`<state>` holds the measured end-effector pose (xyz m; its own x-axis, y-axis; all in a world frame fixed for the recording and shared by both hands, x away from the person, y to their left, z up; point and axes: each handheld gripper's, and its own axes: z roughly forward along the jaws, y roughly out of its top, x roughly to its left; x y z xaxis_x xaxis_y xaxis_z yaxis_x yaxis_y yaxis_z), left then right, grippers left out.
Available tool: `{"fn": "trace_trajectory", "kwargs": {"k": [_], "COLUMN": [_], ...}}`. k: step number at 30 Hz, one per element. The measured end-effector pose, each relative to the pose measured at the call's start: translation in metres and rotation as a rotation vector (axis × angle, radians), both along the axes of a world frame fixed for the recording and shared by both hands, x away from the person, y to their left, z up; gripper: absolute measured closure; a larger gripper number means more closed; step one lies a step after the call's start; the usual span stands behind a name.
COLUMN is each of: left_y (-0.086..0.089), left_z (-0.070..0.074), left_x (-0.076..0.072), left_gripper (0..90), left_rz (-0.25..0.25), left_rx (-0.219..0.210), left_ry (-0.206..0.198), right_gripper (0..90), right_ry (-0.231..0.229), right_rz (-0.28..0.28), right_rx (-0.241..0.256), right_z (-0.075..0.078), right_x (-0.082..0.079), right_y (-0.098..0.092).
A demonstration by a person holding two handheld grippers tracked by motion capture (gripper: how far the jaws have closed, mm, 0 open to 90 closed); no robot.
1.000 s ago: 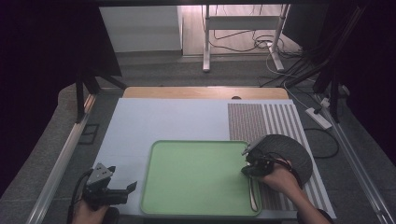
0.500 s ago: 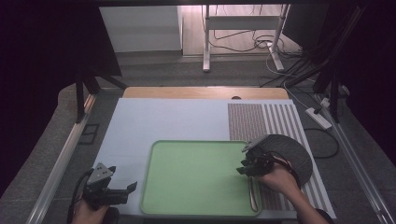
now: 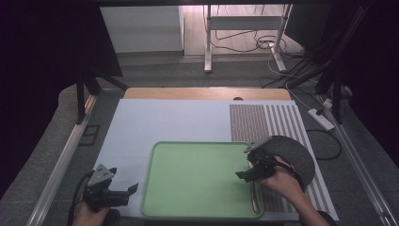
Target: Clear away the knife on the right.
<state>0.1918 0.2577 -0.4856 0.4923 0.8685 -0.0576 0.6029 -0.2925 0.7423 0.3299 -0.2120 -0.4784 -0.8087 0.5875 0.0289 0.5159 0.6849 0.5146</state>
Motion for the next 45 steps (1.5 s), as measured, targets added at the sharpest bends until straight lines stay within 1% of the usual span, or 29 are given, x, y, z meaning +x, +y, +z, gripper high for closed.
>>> {"fn": "trace_trajectory", "kwargs": {"k": [2,4,5,8,10,12,15,17,18,20,23,27,33,36,39,45], "left_y": [0.000,0.000,0.000,0.000,0.000,0.000,0.000,0.000,0.000,0.000,0.000,0.000,0.000,0.000,-0.001,0.000], "left_z": [0.000,0.000,0.000,0.000,0.000,0.000,0.000,0.000,0.000,0.000,0.000,0.000,0.000,0.000,0.000,0.000], "left_x": [0.000,0.000,0.000,0.000,0.000,0.000,0.000,0.000,0.000,0.000,0.000,0.000,0.000,0.000,0.000,0.000], "left_gripper": [3.7,3.7,3.7,3.7,3.7,3.7,3.7,3.7,3.7,3.7,3.7,3.7,3.7,3.7,3.7,3.7], "left_rz": [0.000,0.000,0.000,0.000,0.000,0.000,-0.001,-0.001,-0.001,-0.001,-0.001,0.000,-0.001,-0.001,-0.002,-0.001], "left_rx": [-0.001,-0.001,-0.001,0.000,0.001,0.001,0.001,0.001,0.001,0.001,0.001,0.001,0.001,0.002,0.005,0.002], "left_ry": [0.000,0.000,0.000,0.000,-0.001,-0.001,-0.001,-0.001,-0.001,-0.001,-0.002,-0.001,-0.002,-0.002,-0.003,-0.003], "right_gripper": [20.8,19.9,19.8,17.2,13.4,11.5,7.8,7.3,6.8,3.2,3.2,1.5,1.1,0.2,0.0,0.0], "right_ry": [0.003,-0.018,-0.028,-0.026,-0.028,-0.025,-0.028,-0.027,-0.033,-0.039,-0.052,-0.051,-0.051,-0.059,-0.076,-0.100], "right_rz": [-0.005,-0.006,-0.008,-0.014,-0.016,-0.018,-0.021,-0.027,-0.029,-0.030,-0.025,-0.025,-0.027,-0.029,-0.027,-0.051], "right_rx": [0.007,0.002,0.007,0.039,0.038,0.035,0.043,0.048,0.052,0.058,0.055,0.062,0.092,0.085,0.082,0.089], "right_z": [0.001,0.002,0.003,0.005,0.004,0.003,0.002,0.003,0.004,0.004,0.004,0.003,0.002,0.001,0.001,0.002], "right_x": [0.000,-0.001,-0.002,-0.002,-0.003,-0.004,-0.005,-0.006,-0.007,-0.008,-0.011,-0.014,-0.016,-0.018,-0.020,-0.023], "right_y": [-0.001,-0.002,-0.003,-0.006,-0.007,-0.009,-0.011,-0.011,-0.012,-0.013,-0.014,-0.017,-0.023,-0.023,-0.023,-0.028]}}
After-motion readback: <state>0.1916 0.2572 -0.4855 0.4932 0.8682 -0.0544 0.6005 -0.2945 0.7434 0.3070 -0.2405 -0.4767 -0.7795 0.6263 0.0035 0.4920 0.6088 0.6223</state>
